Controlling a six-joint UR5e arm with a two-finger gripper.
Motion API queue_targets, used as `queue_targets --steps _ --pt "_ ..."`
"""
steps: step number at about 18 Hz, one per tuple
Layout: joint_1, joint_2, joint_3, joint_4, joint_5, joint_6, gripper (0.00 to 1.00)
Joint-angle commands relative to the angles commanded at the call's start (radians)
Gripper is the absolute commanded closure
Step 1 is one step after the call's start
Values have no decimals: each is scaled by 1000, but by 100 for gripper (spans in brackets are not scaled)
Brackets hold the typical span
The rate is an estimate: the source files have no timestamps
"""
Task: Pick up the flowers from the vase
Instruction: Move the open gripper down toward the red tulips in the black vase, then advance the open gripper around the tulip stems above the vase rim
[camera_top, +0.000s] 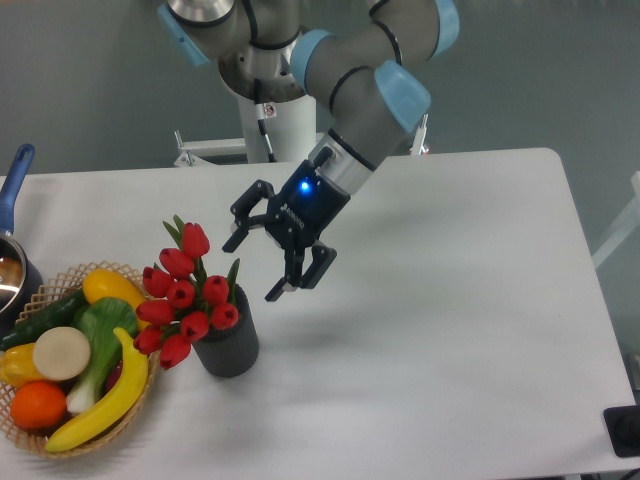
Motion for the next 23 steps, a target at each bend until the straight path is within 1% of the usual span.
queue_targets --steps 3,9,12,17,19,22,23 --pt "0 -17 15 -2 0 -5 0" --pt "-26 -22 15 -2 5 -9 0" --pt "-40 -51 35 -2 5 -9 0" --pt "-52 -61 46 0 6 -9 0" --pt "-54 -64 66 -2 6 -11 0" --pt "-78 -97 75 2 8 -3 0" --pt "-80 -98 71 5 6 -3 0"
